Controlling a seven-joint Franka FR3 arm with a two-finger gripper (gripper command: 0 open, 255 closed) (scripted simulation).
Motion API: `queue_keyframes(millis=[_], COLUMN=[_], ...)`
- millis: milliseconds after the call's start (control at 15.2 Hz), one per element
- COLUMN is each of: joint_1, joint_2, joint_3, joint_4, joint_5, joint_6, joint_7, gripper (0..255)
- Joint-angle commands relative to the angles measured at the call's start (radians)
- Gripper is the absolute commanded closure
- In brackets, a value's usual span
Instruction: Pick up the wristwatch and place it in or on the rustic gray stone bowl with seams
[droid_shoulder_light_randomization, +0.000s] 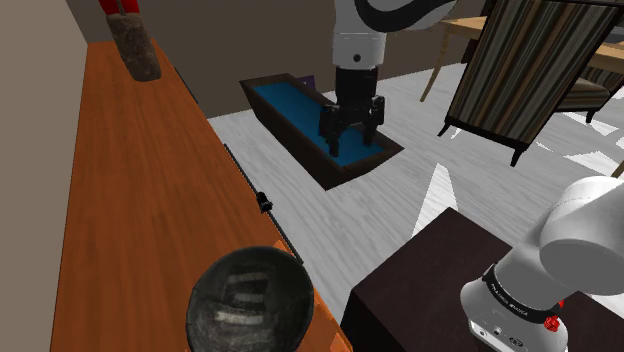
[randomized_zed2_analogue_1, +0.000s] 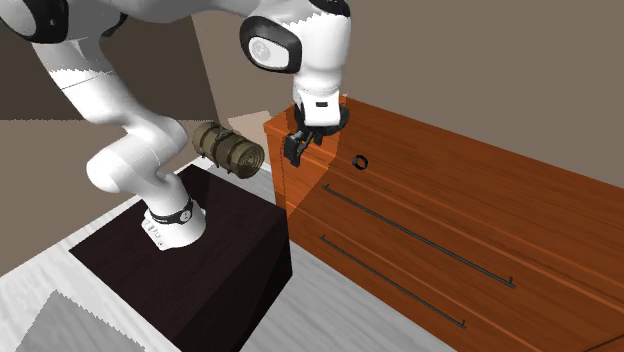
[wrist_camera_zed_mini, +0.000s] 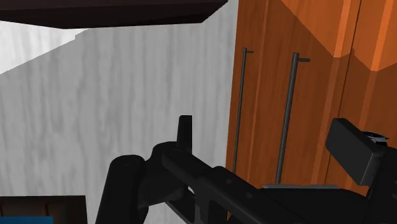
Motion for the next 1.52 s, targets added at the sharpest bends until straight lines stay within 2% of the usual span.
queue_keyframes(millis=[0, 528, 924, 990, 1452], joint_1=[0.010, 0.064, 0.152, 0.157, 0.159], joint_2=[0.076, 0.409, 0.685, 0.695, 0.694], joint_3=[0.039, 0.137, 0.155, 0.153, 0.153], joint_4=[0.048, 0.303, 0.566, 0.577, 0.474], joint_5=[-0.005, -0.100, -0.200, -0.203, -0.202], joint_6=[0.022, 0.051, 0.014, 0.011, 0.113], joint_7=[0.059, 0.276, 0.423, 0.428, 0.427], gripper=[0, 0, 0, 0, 0])
